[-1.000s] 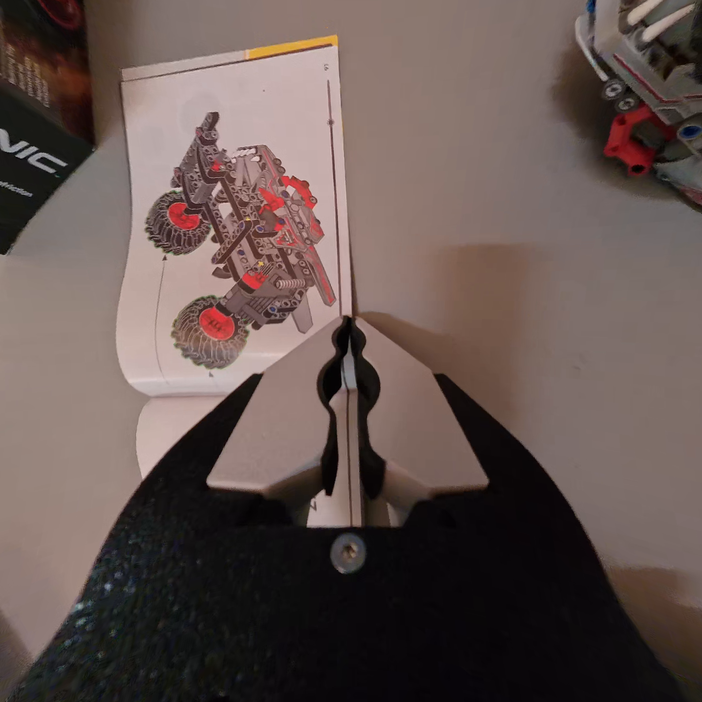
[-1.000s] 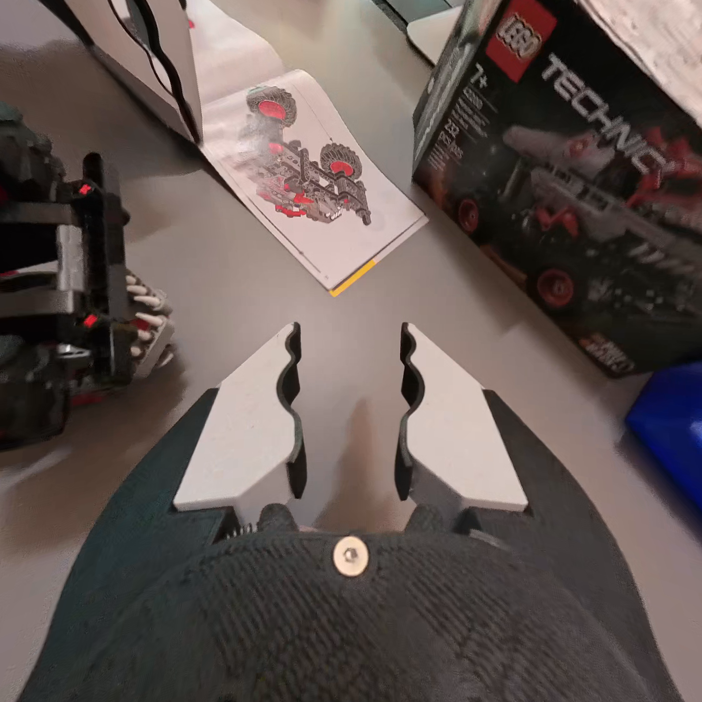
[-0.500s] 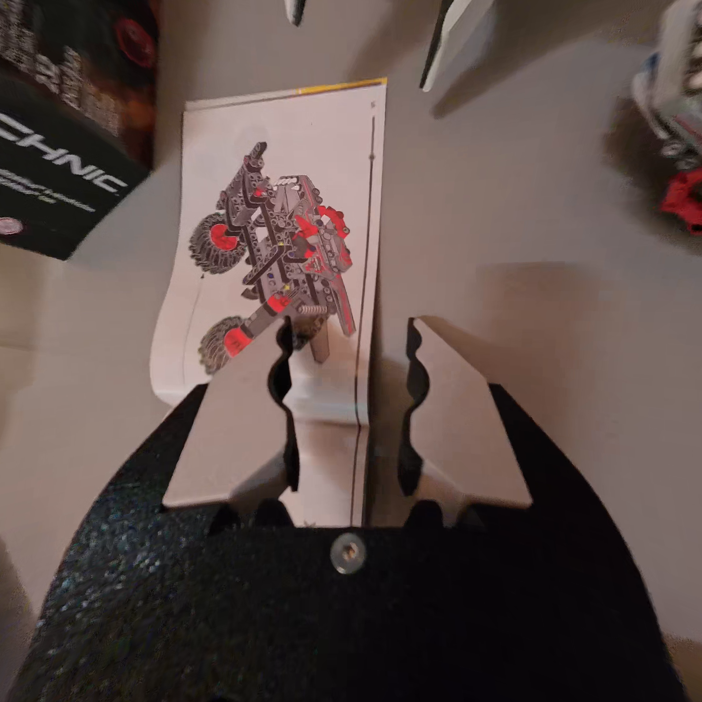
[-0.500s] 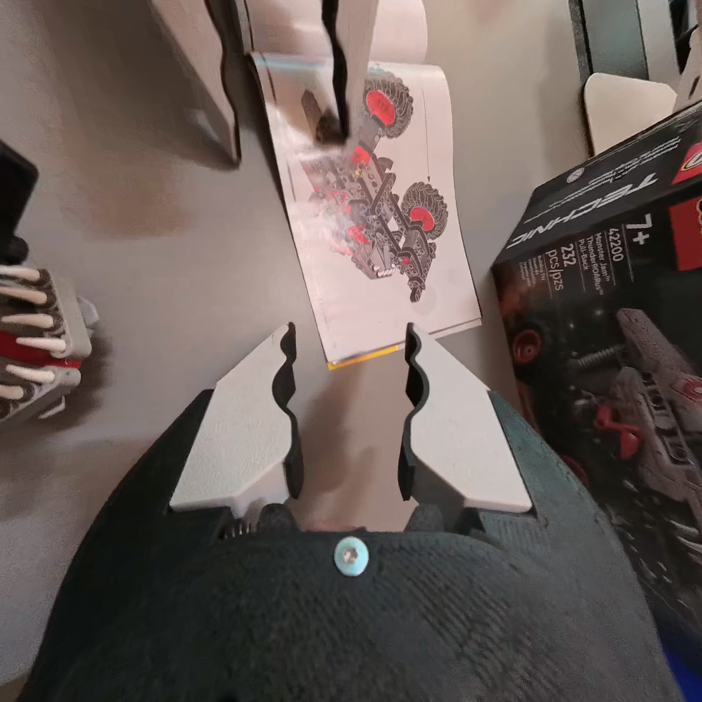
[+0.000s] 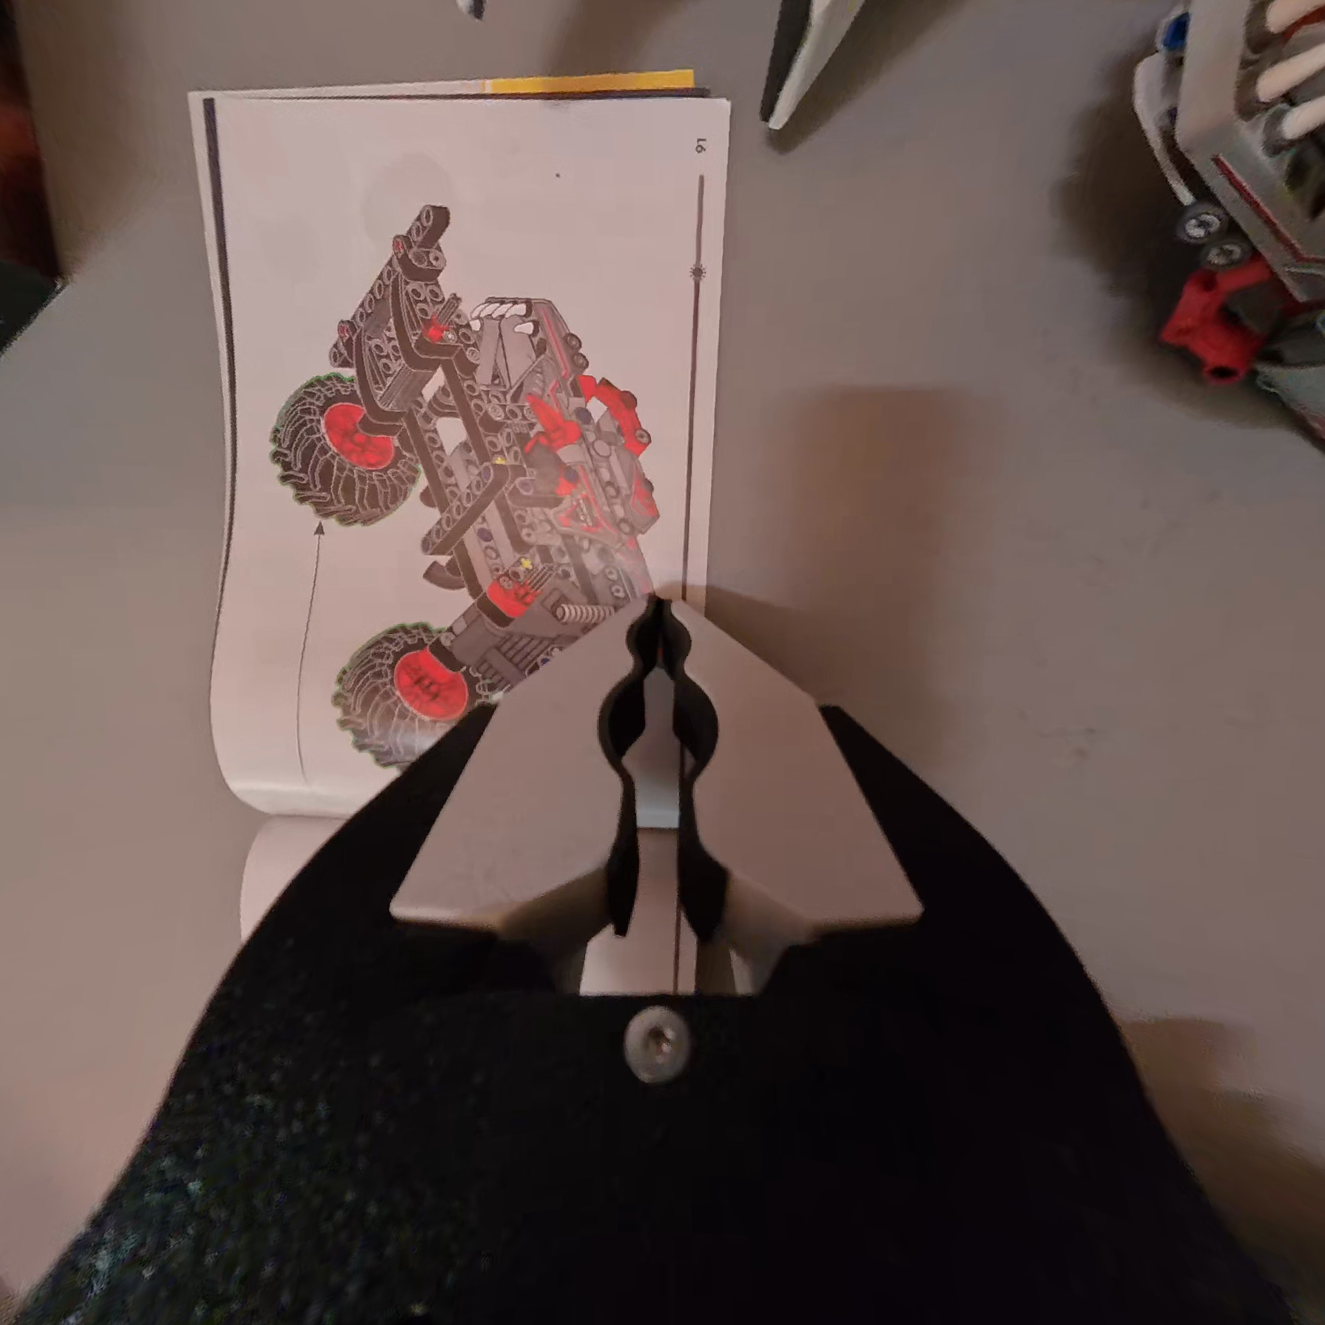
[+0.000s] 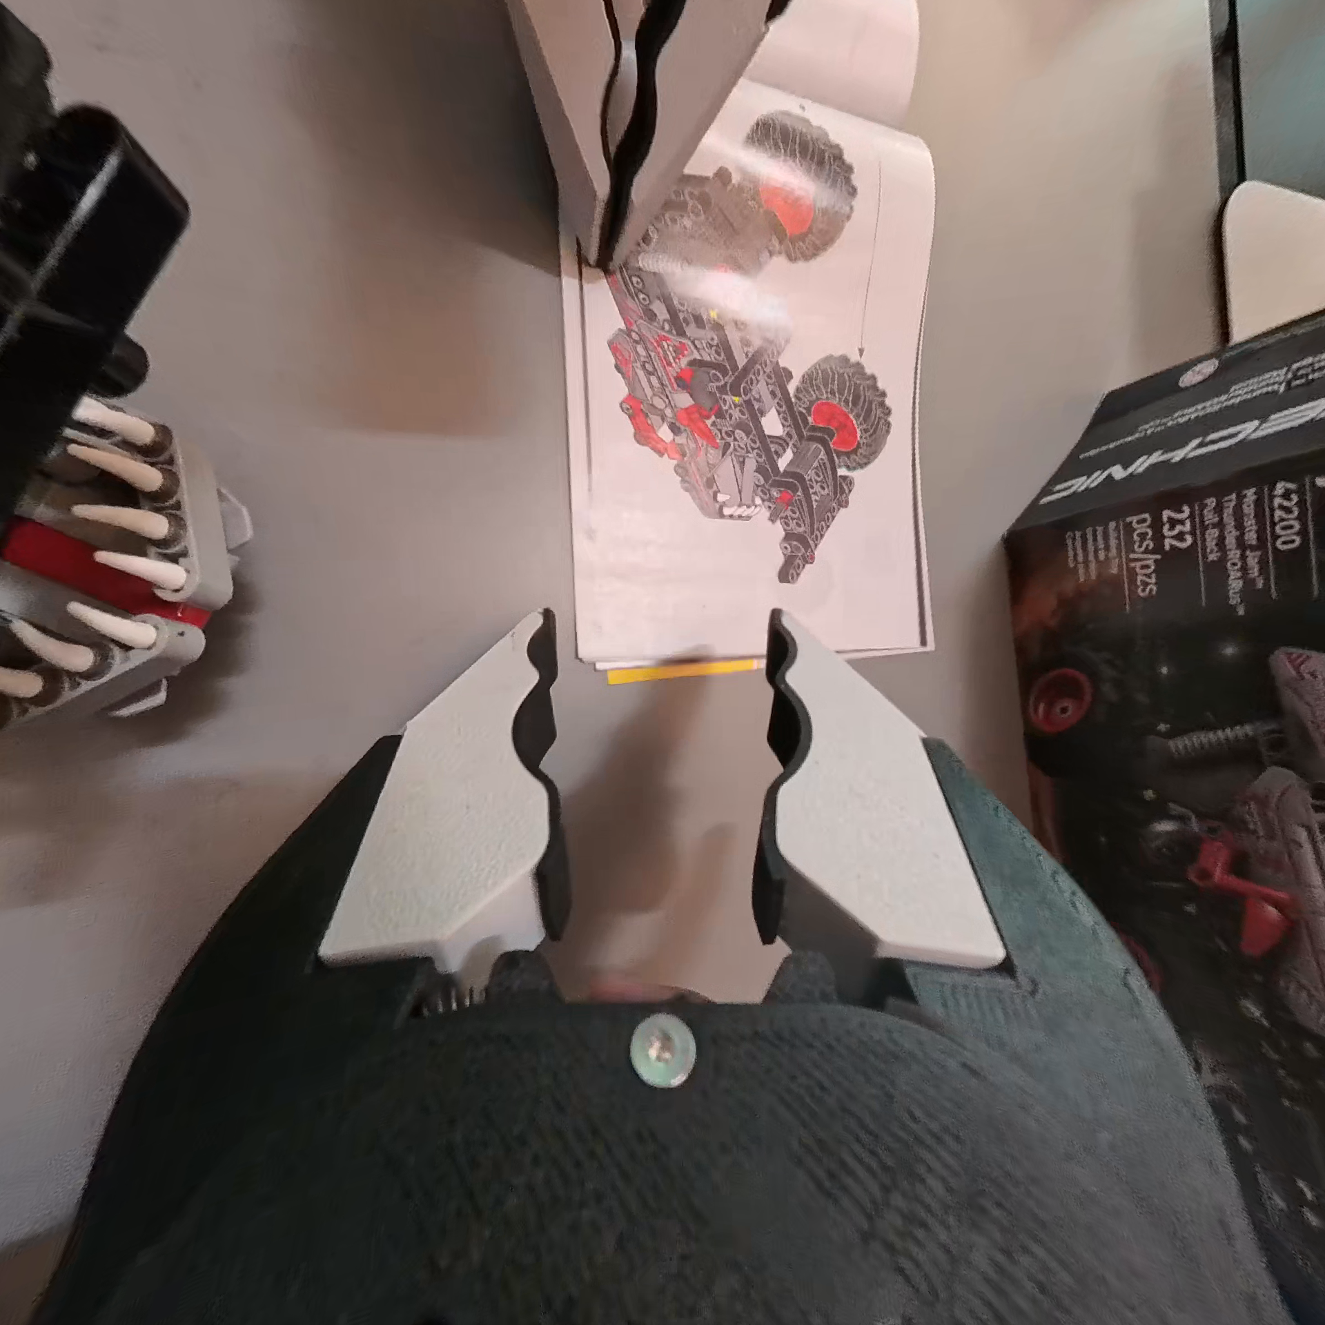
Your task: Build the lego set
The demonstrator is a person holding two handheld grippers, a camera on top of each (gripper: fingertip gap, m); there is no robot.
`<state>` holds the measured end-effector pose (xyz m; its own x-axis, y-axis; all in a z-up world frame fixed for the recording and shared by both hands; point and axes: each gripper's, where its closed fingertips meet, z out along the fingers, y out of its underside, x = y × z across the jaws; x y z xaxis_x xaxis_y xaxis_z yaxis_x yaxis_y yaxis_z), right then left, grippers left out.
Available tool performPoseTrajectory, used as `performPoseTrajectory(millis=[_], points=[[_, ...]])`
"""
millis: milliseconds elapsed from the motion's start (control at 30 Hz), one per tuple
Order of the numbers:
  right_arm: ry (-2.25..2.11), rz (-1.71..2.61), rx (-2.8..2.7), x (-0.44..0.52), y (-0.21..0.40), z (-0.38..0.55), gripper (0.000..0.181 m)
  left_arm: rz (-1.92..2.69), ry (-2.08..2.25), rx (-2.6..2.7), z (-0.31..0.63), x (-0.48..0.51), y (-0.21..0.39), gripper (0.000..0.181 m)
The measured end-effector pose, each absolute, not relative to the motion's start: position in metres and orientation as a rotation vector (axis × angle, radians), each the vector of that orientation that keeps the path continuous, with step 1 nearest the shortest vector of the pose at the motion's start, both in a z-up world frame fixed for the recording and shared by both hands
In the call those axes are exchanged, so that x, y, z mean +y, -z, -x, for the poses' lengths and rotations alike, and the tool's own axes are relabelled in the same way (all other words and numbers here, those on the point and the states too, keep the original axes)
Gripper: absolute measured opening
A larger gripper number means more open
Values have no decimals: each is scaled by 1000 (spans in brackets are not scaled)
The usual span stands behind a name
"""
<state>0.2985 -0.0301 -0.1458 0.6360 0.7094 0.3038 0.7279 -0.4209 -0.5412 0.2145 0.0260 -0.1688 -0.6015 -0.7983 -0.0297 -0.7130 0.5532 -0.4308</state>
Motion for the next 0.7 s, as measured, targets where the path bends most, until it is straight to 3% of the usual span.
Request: performPoseTrajectory(millis=[33, 267, 367, 433, 500, 567, 700], points=[[13, 2195, -1124, -29, 145, -296, 57, 1274, 567, 2549, -215, 27, 169, 0], [-17, 2266, -1225, -22, 157, -299, 54, 1328, 586, 2411, -220, 44, 153, 0], [-133, 2312, -1252, -27, 163, -290, 42, 1374, 618, 2397, -219, 45, 148, 1], [-215, 2341, -1254, -32, 165, -284, 26, 1378, 642, 2408, -219, 40, 148, 34], [-287, 2352, -1230, -33, 166, -277, 3, 1362, 664, 2433, -219, 34, 148, 43], [-272, 2317, -1226, -29, 166, -274, 0, 1337, 661, 2460, -221, 28, 150, 54], [-299, 2329, -1167, -25, 166, -271, 0, 1280, 546, 2501, -232, 24, 159, 58]])
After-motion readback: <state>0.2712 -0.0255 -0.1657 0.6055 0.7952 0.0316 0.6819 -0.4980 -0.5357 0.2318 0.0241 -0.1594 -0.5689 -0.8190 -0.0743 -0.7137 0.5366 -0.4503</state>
